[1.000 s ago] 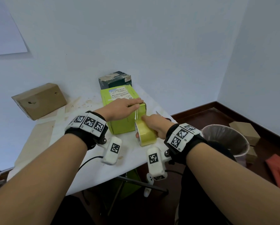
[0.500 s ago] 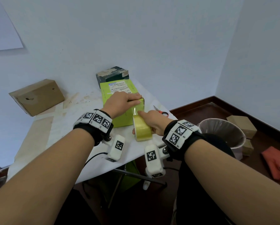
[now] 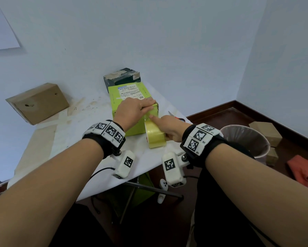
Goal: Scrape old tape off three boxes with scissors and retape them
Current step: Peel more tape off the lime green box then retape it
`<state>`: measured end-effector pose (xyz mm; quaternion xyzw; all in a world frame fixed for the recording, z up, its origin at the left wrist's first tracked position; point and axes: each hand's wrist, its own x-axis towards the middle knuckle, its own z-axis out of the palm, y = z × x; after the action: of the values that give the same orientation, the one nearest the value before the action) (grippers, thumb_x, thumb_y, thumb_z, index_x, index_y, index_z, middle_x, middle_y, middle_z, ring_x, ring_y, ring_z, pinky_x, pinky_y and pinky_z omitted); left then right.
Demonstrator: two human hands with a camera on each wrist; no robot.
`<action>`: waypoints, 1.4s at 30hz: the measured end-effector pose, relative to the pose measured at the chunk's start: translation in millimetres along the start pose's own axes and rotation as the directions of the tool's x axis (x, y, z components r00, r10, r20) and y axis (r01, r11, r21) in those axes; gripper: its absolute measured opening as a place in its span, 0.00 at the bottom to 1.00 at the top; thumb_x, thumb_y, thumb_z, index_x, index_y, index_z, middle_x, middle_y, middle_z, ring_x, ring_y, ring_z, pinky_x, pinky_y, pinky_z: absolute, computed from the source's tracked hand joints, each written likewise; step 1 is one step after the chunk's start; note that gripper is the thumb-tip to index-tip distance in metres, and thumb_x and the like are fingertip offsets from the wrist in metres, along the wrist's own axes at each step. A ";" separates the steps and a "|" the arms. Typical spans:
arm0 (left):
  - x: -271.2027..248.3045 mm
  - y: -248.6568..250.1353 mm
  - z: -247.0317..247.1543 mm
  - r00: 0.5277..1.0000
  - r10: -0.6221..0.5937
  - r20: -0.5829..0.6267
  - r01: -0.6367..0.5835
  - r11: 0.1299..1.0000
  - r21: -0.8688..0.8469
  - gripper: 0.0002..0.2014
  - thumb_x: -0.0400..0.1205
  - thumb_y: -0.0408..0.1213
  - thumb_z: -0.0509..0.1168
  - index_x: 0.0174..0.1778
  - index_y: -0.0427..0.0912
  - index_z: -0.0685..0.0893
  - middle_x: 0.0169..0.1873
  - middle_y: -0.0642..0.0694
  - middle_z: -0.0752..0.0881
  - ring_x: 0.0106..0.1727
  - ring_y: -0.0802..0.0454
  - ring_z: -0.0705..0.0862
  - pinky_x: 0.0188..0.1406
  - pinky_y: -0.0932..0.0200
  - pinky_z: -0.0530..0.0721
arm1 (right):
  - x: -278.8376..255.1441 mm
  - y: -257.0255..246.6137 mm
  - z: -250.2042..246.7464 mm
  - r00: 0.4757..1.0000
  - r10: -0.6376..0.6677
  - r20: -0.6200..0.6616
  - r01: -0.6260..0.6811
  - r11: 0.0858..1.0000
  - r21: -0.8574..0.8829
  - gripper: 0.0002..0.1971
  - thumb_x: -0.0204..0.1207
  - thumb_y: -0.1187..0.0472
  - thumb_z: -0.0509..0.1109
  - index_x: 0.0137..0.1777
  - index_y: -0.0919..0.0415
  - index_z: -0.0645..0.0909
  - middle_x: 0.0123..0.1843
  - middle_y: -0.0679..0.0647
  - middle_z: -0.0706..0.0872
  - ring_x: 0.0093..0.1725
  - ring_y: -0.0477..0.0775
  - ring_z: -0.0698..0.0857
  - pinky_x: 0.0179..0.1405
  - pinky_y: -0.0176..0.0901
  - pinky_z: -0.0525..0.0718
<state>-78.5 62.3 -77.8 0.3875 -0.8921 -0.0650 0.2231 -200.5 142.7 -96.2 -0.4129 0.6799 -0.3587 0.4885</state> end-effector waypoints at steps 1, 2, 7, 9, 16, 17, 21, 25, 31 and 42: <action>0.3 -0.4 0.7 1.000 -0.001 -0.003 0.001 1.000 0.011 0.16 0.84 0.47 0.64 0.67 0.53 0.83 0.65 0.54 0.84 0.68 0.51 0.81 0.65 0.50 0.79 | -1.2 0.9 -2.5 1.000 -0.005 0.012 0.006 1.000 -0.016 0.22 0.83 0.41 0.57 0.51 0.62 0.76 0.45 0.56 0.82 0.45 0.54 0.83 0.49 0.47 0.85; 0.5 -1.2 1.2 1.000 -0.005 -0.004 0.005 1.000 0.025 0.16 0.84 0.47 0.64 0.67 0.53 0.84 0.64 0.53 0.85 0.67 0.49 0.82 0.63 0.49 0.80 | -0.6 0.6 -4.1 1.000 -0.004 0.021 0.004 1.000 -0.029 0.23 0.83 0.41 0.57 0.54 0.63 0.76 0.46 0.57 0.82 0.46 0.54 0.82 0.50 0.47 0.85; -0.6 -3.5 1.6 0.999 0.036 -0.015 -0.035 0.997 0.064 0.15 0.84 0.46 0.65 0.67 0.53 0.84 0.63 0.53 0.85 0.63 0.47 0.85 0.59 0.48 0.82 | 2.7 -2.7 -22.5 0.998 0.031 -0.047 -0.033 0.998 -0.052 0.24 0.86 0.45 0.51 0.38 0.63 0.74 0.30 0.55 0.78 0.27 0.48 0.73 0.27 0.35 0.69; -0.5 -2.1 0.2 0.999 0.037 -0.008 -0.036 0.996 0.076 0.16 0.84 0.46 0.64 0.68 0.53 0.83 0.65 0.55 0.84 0.65 0.48 0.84 0.61 0.49 0.82 | 9.5 -1.6 -34.7 0.995 0.017 -0.098 -0.026 0.995 -0.092 0.20 0.88 0.54 0.52 0.38 0.63 0.75 0.32 0.55 0.81 0.27 0.48 0.72 0.24 0.35 0.67; -1.7 -0.9 -2.1 0.999 0.044 0.009 -0.044 0.998 0.042 0.15 0.86 0.45 0.62 0.68 0.53 0.82 0.67 0.58 0.82 0.67 0.50 0.82 0.64 0.52 0.79 | 38.7 -0.4 -55.5 0.947 -0.105 -0.304 -0.088 0.825 -0.559 0.15 0.84 0.60 0.57 0.57 0.71 0.79 0.61 0.66 0.83 0.57 0.62 0.82 0.59 0.46 0.77; -1.1 -1.4 -2.3 0.999 0.044 0.011 -0.045 0.998 0.037 0.15 0.86 0.45 0.62 0.68 0.53 0.82 0.68 0.58 0.81 0.68 0.51 0.82 0.65 0.53 0.79 | 41.2 0.3 -55.8 0.950 -0.108 -0.292 -0.104 0.775 -0.624 0.16 0.85 0.58 0.57 0.58 0.71 0.79 0.63 0.65 0.83 0.62 0.62 0.81 0.59 0.44 0.77; 0.1 -5.7 -3.2 0.998 0.049 0.033 -0.051 0.997 0.066 0.16 0.86 0.47 0.61 0.70 0.56 0.81 0.69 0.60 0.79 0.68 0.55 0.81 0.66 0.53 0.78 | 51.8 0.1 -56.1 0.957 -0.096 -0.273 -0.149 0.645 -0.749 0.18 0.84 0.50 0.59 0.50 0.67 0.79 0.62 0.63 0.84 0.63 0.61 0.82 0.58 0.43 0.78; 0.9 -6.9 -2.1 0.996 0.079 0.028 -0.080 0.996 0.026 0.15 0.85 0.45 0.62 0.68 0.52 0.83 0.68 0.58 0.81 0.68 0.53 0.82 0.65 0.54 0.79 | 53.9 -4.3 -56.1 0.957 -0.101 -0.272 -0.180 0.528 -0.830 0.16 0.82 0.52 0.65 0.58 0.66 0.80 0.60 0.61 0.85 0.61 0.60 0.84 0.51 0.44 0.80; 1.9 -7.3 -4.5 0.998 0.030 0.047 -0.031 0.999 0.029 0.16 0.84 0.47 0.63 0.68 0.57 0.82 0.68 0.62 0.80 0.68 0.54 0.81 0.64 0.52 0.79 | 56.1 -6.6 -57.7 0.962 -0.117 -0.246 -0.171 0.444 -0.879 0.11 0.76 0.55 0.71 0.42 0.62 0.76 0.43 0.56 0.82 0.43 0.58 0.82 0.41 0.43 0.78; 2.9 -7.6 -8.9 0.995 0.056 0.081 -0.054 0.998 -0.024 0.18 0.83 0.43 0.66 0.70 0.55 0.81 0.69 0.60 0.79 0.71 0.55 0.78 0.69 0.54 0.75 | 56.1 -6.8 -66.5 0.914 -0.235 -0.331 0.075 0.899 -0.432 0.12 0.74 0.61 0.74 0.56 0.61 0.81 0.47 0.56 0.87 0.34 0.53 0.86 0.45 0.44 0.87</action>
<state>-71.3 55.4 -71.1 0.3573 -0.9100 -0.0844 0.1925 -273.1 94.5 -93.2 -0.4836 0.7847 -0.3185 0.2211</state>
